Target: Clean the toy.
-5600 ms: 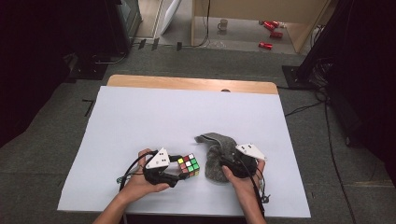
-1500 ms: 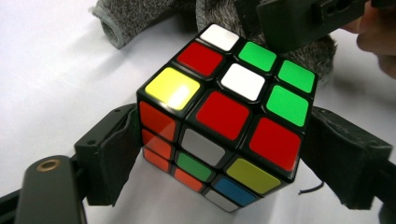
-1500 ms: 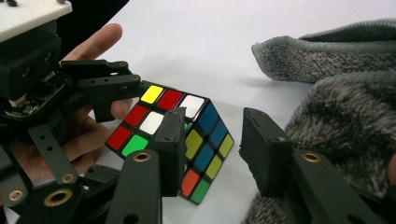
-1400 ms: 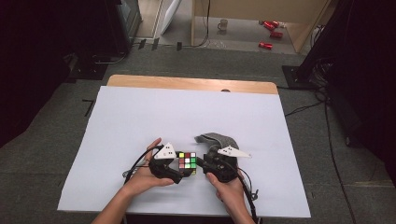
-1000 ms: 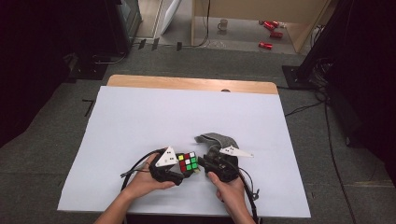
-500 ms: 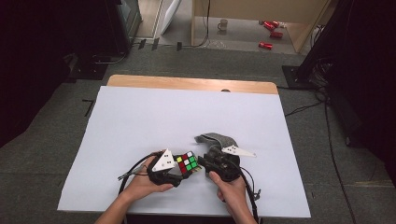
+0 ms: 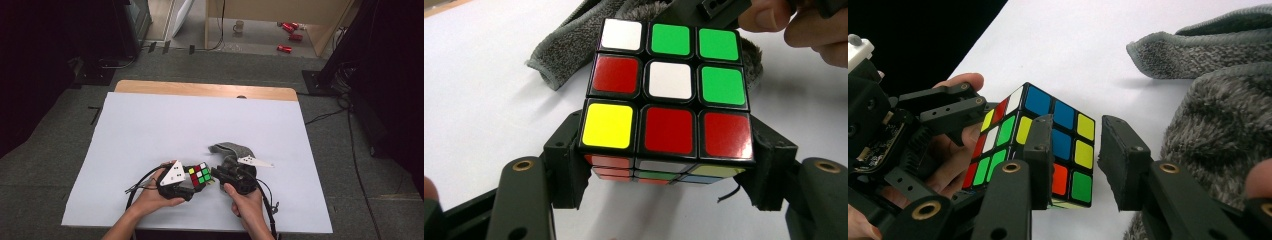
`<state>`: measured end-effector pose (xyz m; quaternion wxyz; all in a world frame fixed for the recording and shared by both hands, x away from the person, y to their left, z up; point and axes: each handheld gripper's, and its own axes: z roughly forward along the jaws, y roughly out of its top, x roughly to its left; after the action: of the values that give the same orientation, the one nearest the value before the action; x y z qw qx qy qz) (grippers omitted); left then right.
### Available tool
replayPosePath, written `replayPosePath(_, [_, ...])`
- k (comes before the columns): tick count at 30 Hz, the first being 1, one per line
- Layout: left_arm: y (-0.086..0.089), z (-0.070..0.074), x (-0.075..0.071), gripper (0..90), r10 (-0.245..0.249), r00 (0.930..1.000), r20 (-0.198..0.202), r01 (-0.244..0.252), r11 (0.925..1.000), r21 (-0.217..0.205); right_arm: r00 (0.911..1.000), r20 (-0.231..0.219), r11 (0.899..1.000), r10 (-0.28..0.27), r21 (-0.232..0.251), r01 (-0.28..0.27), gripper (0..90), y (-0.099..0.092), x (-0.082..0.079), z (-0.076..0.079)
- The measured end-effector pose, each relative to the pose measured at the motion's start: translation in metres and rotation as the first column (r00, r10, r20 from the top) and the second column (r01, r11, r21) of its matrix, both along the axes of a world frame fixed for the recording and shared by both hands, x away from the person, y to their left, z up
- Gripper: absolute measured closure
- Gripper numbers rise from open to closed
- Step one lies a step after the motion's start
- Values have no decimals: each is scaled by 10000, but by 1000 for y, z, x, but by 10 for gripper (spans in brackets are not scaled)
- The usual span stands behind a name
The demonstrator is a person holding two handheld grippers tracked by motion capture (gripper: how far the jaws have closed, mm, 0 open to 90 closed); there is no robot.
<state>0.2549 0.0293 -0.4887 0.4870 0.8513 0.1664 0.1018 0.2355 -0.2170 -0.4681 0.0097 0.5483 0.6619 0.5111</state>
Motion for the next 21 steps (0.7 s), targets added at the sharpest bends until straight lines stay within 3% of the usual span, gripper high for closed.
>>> replayPosePath(5, [1, 2, -3, 341, -27, 9994, 346, 28, 10000, -39, 10000, -26, 9999, 4, 150, -3, 660, -2, 0, 1])
replayPosePath(21, [8, 4, -4, 347, -116, 9987, 500, 129, 9996, -259, 9996, -3, 9966, 298, 775, -297, 579, -4, 1, 5])
